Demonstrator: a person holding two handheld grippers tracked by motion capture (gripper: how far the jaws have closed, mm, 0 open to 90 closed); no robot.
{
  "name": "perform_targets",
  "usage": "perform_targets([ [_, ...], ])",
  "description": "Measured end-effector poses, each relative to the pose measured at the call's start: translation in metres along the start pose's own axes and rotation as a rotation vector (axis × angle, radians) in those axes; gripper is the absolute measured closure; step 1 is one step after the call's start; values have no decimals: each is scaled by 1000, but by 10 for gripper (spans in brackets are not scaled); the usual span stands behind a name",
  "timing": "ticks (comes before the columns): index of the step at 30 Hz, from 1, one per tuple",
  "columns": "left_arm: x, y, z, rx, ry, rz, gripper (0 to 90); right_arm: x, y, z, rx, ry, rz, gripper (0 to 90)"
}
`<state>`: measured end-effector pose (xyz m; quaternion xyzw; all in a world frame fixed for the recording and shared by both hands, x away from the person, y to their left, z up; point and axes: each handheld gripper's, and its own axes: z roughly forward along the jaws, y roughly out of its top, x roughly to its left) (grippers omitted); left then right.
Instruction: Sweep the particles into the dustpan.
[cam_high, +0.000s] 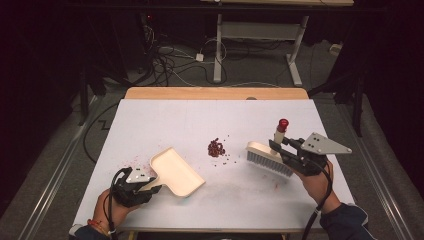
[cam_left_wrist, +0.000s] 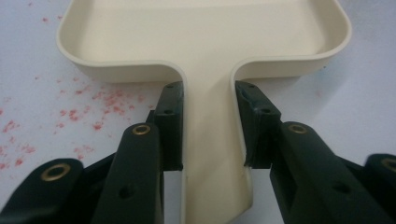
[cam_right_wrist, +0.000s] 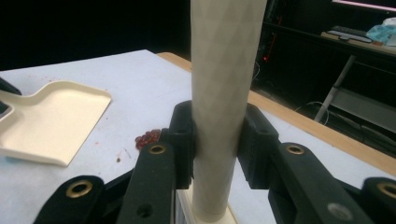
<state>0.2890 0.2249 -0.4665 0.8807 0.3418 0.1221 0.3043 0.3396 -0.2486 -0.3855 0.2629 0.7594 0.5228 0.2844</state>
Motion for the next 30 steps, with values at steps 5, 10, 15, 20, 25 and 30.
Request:
perform_targets([
  [5,1,1,1,8,4,13,633,-5,7,16,2,-9,-7,704],
  [10,1,3,3,10,0,21,633,-14,20,39,-7,-32,-8,703],
  [15,2,3,4,7,-4,20,633,-24,28,59,-7,-59,-6,703],
  [20,2,4,5,15,-3,23,633,-39,34,88,12,-106,2,704],
  [25,1,3,6,19,-2,25,633,-51,40,117,36,-113,32,703],
  [30,0,2,7,27,0,20,632,-52,42,133,22,-121,58,703],
])
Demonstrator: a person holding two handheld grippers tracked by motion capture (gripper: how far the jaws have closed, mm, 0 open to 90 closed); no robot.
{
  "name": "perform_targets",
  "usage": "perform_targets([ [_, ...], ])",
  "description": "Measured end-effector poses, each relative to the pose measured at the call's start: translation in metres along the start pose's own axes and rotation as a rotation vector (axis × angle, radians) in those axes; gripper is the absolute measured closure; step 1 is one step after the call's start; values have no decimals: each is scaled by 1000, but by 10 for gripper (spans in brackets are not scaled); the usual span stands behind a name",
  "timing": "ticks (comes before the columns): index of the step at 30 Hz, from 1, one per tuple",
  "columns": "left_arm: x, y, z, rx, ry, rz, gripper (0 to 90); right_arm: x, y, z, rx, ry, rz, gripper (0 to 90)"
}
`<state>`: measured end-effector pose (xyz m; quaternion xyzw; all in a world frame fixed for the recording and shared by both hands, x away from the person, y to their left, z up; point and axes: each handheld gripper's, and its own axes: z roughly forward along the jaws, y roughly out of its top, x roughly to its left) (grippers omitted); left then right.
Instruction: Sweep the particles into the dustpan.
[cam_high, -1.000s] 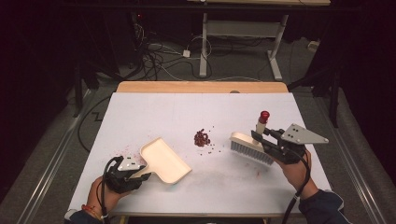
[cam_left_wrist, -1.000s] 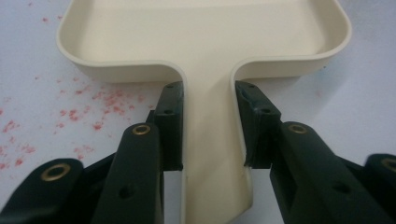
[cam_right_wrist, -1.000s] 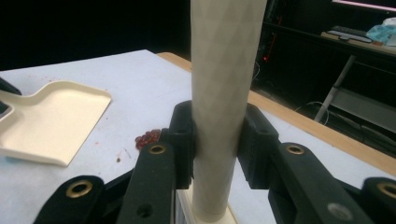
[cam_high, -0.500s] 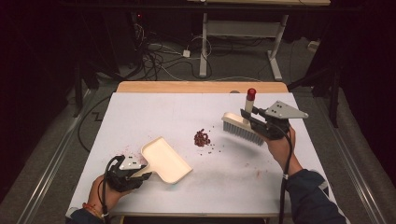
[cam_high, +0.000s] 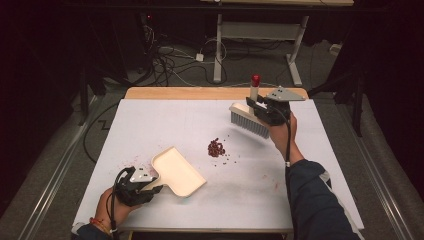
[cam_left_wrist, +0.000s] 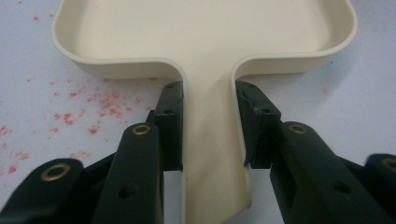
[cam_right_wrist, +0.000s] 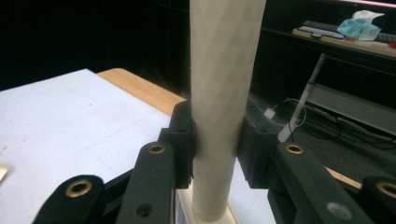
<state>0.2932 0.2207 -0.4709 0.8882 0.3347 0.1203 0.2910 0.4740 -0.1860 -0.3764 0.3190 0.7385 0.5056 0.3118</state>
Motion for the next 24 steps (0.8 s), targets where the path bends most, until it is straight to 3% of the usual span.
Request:
perform_targets([
  [3,0,-1,1,5,-3,-1,632,6,-3,9,-40,-14,-2,703],
  [4,0,-1,1,7,-2,-1,632,12,-5,12,-73,-35,-24,703],
  [6,0,-2,2,9,0,-1,632,17,-8,17,-84,-32,-26,703],
  [9,-1,-2,2,8,1,5,632,21,-12,22,-78,-27,-20,704],
  [11,0,-3,3,6,-10,5,632,25,-19,27,-62,-18,-48,704],
  [12,0,-3,3,7,-10,6,632,28,-26,29,-58,18,-55,703],
  [13,0,-3,3,7,-10,7,632,28,-26,29,-58,18,-55,703],
  [14,0,-3,3,4,-11,5,632,30,-28,28,-69,45,-38,703],
  [16,0,-2,4,6,-13,5,632,33,-28,26,-58,82,-51,702],
  [24,-5,5,10,0,-9,6,633,48,-29,15,-70,174,-66,703],
])
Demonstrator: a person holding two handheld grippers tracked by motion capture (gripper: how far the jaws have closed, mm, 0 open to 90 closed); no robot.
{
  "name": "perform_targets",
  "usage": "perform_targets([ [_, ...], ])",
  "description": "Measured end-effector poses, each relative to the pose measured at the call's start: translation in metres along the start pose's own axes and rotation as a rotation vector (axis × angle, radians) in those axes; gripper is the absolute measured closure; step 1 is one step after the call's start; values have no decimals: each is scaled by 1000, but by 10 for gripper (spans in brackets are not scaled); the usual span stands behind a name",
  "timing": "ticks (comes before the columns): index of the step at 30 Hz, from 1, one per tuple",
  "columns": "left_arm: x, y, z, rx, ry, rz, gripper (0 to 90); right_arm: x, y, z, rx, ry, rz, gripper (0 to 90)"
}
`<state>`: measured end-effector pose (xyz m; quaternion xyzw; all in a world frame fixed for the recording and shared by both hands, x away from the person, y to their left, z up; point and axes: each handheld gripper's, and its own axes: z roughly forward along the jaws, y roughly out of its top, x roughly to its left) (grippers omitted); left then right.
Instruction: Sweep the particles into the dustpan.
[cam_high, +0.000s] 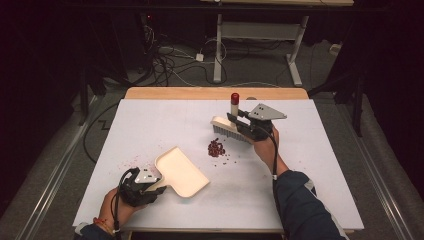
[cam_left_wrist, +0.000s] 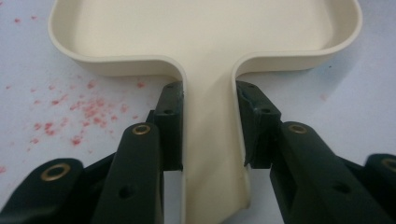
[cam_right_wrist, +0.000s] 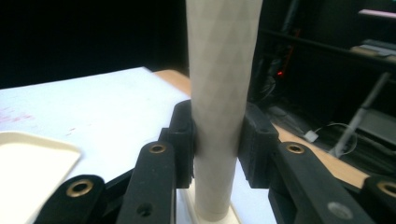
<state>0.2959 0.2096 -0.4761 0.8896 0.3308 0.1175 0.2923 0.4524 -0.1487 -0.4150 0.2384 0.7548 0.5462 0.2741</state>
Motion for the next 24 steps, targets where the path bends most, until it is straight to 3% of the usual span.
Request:
perform_targets([
  [13,-4,20,16,-7,-21,7,632,33,-2,-6,36,46,-61,686],
  [17,-5,27,21,-4,-21,11,632,43,-1,-11,47,98,-86,684],
  [24,-8,36,27,1,-28,24,632,49,-1,-19,50,119,-77,681],
])
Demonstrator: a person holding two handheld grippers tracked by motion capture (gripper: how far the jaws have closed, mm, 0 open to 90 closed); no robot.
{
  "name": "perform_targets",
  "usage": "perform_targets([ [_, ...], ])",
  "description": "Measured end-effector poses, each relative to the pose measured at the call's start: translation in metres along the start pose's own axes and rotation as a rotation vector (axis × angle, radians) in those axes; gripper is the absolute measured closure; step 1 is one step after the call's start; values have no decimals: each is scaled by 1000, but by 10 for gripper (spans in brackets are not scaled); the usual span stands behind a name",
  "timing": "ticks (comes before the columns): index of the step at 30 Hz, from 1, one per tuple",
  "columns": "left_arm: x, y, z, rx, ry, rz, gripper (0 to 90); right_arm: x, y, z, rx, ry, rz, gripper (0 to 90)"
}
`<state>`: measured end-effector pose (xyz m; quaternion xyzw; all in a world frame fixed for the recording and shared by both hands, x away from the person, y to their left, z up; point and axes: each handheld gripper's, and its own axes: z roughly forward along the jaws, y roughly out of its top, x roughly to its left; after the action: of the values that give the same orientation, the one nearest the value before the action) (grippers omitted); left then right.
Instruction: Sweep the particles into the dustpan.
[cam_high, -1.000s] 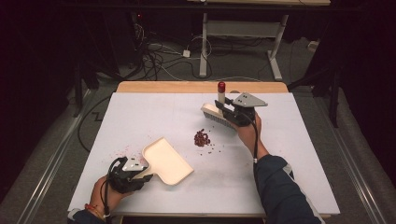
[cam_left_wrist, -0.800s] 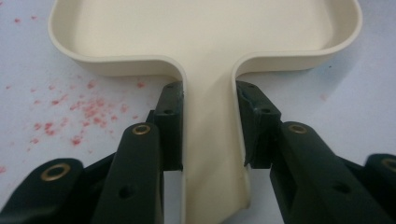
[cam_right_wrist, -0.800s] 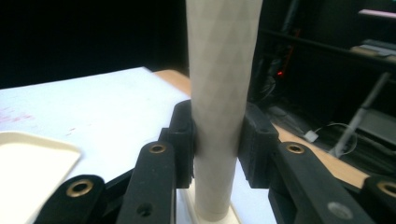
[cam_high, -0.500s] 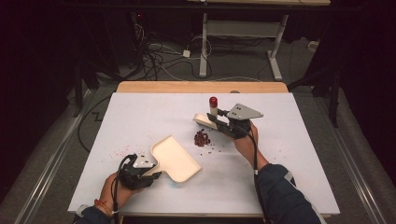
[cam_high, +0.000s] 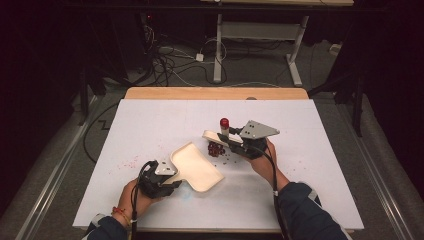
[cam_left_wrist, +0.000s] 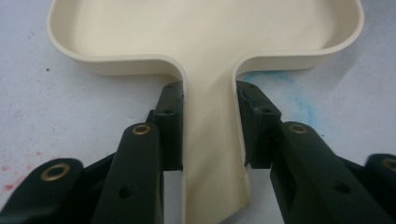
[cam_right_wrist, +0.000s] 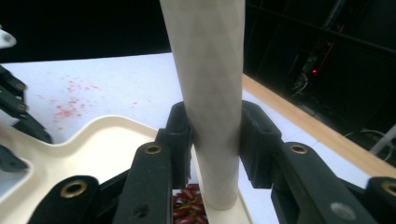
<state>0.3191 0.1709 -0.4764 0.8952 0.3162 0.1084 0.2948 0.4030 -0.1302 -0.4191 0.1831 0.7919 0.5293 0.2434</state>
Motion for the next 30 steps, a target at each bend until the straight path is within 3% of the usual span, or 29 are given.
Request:
perform_targets([
  [4,0,1,2,4,0,-2,632,3,2,-2,8,9,0,682],
  [12,-1,5,1,8,2,-3,631,6,4,-3,16,-38,8,686],
  [18,1,6,-3,-5,4,-1,631,6,4,-1,5,-43,27,686],
  [30,5,11,3,16,-11,-37,631,17,7,3,8,-40,47,683],
])
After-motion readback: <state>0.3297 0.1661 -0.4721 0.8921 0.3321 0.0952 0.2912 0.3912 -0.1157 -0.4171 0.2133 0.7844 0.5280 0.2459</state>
